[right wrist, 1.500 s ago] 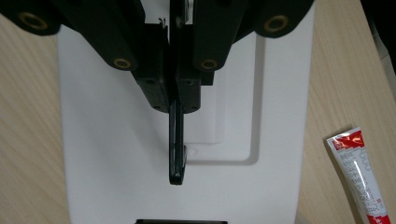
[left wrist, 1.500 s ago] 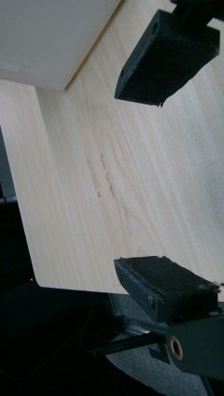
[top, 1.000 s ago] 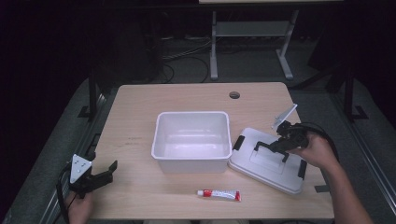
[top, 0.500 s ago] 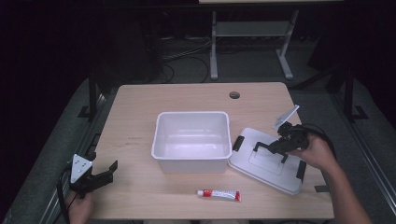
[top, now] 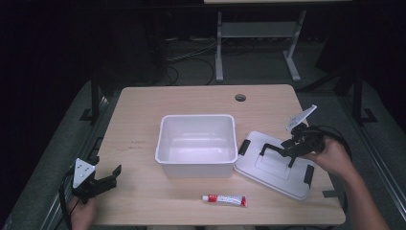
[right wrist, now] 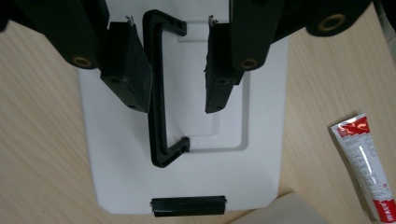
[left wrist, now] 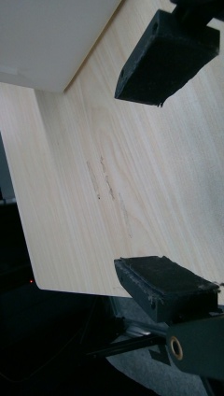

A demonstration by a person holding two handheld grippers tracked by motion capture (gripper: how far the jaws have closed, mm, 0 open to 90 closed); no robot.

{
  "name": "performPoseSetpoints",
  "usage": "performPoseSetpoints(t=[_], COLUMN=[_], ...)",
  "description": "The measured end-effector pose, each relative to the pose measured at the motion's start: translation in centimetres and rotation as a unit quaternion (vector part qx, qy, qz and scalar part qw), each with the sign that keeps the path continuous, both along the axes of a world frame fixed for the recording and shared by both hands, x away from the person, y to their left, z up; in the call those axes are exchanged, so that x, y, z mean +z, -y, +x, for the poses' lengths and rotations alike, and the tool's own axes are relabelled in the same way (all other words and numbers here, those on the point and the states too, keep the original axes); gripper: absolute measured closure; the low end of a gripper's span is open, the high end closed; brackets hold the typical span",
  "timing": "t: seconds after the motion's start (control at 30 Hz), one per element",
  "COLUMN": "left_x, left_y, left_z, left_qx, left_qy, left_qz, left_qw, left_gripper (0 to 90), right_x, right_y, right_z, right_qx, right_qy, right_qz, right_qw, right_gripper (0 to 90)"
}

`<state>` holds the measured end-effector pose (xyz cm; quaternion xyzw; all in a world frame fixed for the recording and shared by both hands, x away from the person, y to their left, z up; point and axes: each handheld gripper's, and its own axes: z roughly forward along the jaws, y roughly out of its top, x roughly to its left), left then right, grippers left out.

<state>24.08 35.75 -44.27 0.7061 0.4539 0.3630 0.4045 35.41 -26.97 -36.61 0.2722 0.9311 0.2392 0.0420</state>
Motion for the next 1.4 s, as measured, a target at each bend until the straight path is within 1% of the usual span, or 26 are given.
performPoseSetpoints(t=[0.13,0.17,0.3,0.43,0.6,0.63,0.7,0.77,0.8,1.03,1.07,1.13,1.23,1.3,1.4], left_x=[0.0,0.0,0.1,0.1,0.1,0.1,0.1,0.1,0.1,0.1,0.1,0.1,0.1,0.1,0.1], left_y=[0.0,0.0,0.0,0.0,0.0,0.0,0.1,0.1,0.1,0.2,0.2,0.1,0.1,0.1,0.1], left_z=[0.0,0.0,0.0,0.0,0.0,0.0,0.0,0.0,0.0,0.0,0.0,0.0,0.0,0.0,0.0], left_qx=[0.001,0.0,0.0,0.0,0.0,-0.001,-0.001,-0.001,-0.001,-0.002,-0.002,-0.002,-0.001,-0.001,-0.001], left_qy=[0.0,0.0,0.0,0.001,0.001,0.001,0.001,0.001,0.001,0.001,0.001,0.001,0.001,0.001,0.001], left_qz=[-0.001,-0.001,0.0,0.0,0.0,0.001,0.001,0.001,0.0,0.002,0.001,0.001,0.0,0.0,0.001], left_qw=[1.0,1.0,1.0,1.0,1.0,1.0,1.0,1.0,1.0,1.0,1.0,1.0,1.0,1.0,1.0], left_gripper=[14.9,14.9,14.9,14.9,14.9,14.9,14.9,14.9,14.9,14.9,14.9,14.9,14.9,14.9,14.9], right_x=[0.3,0.3,0.4,0.6,0.7,0.7,0.7,0.6,0.5,0.6,0.7,0.7,0.7,0.4,0.2], right_y=[-0.4,-0.5,-1.0,-1.6,-2.8,-3.2,-3.6,-4.2,-4.4,-6.0,-6.3,-6.9,-7.8,-8.5,-9.3], right_z=[-1.0,-1.3,-2.5,-3.4,-5.0,-5.4,-5.8,-6.3,-6.5,-7.6,-7.7,-8.0,-8.2,-8.4,-8.5], right_qx=[0.011,0.012,0.027,0.036,0.058,0.064,0.071,0.079,0.082,0.101,0.109,0.115,0.126,0.136,0.147], right_qy=[0.007,0.005,0.011,0.013,0.019,0.024,0.024,0.025,0.026,0.03,0.033,0.034,0.031,0.031,0.027], right_qz=[-0.006,-0.004,-0.007,-0.007,-0.01,-0.013,-0.011,-0.016,-0.019,-0.025,-0.024,-0.024,-0.019,-0.025,-0.022], right_qw=[0.9999,0.9999,0.9996,0.9992,0.9981,0.9976,0.9971,0.9964,0.9961,0.9941,0.9932,0.9925,0.9913,0.9899,0.9886], right_gripper=[58.0,57.9,56.4,54.7,53.6,53.3,53.1,52.8,52.7,52.4,52.4,51.8,51.5,50.9,50.2])
